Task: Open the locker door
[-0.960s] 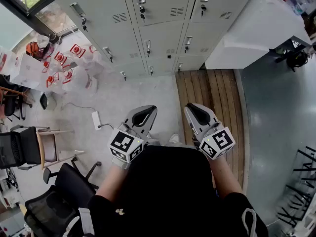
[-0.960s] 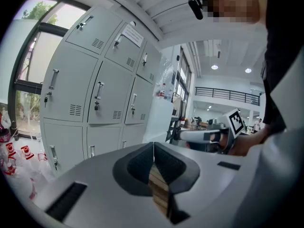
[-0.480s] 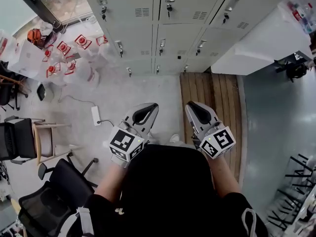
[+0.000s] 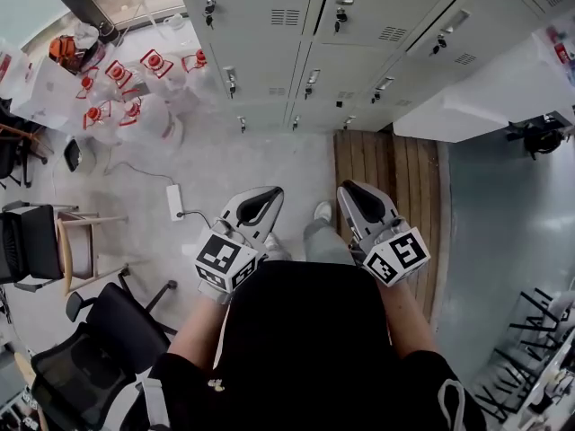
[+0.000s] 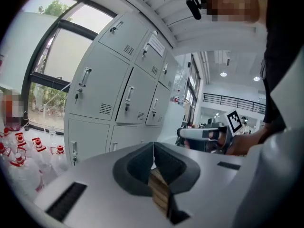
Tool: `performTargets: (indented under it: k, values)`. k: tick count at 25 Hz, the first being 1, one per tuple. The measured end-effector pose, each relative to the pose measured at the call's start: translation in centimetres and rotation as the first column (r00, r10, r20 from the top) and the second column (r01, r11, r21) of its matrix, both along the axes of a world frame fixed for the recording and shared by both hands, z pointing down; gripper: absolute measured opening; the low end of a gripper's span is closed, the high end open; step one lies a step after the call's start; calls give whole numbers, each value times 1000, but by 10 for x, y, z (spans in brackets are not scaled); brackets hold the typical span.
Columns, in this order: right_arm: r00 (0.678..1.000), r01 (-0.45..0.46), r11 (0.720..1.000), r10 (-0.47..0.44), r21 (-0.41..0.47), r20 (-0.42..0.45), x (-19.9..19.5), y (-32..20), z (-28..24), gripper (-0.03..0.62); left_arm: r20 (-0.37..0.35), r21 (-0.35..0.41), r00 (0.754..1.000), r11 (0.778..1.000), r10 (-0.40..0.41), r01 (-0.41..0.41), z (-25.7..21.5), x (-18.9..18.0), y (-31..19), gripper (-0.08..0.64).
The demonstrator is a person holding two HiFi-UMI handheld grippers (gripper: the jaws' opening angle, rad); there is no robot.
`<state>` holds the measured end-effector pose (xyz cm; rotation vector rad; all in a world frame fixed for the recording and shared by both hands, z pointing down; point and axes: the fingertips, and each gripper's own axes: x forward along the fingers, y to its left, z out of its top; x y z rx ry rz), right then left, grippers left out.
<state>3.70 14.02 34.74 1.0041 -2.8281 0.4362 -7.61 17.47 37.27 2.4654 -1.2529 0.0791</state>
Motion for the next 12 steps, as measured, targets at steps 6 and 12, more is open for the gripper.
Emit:
performTargets:
  k: [6, 12]
  values:
    - [996, 89, 996, -89, -22, 0, -6, -44, 17, 54, 34, -36, 996, 996, -83, 84, 16, -6, -33, 23]
    - [981, 195, 980, -195, -40, 19, 7, -108, 31, 54, 81, -56, 975, 975, -209, 214, 15, -6, -84, 23]
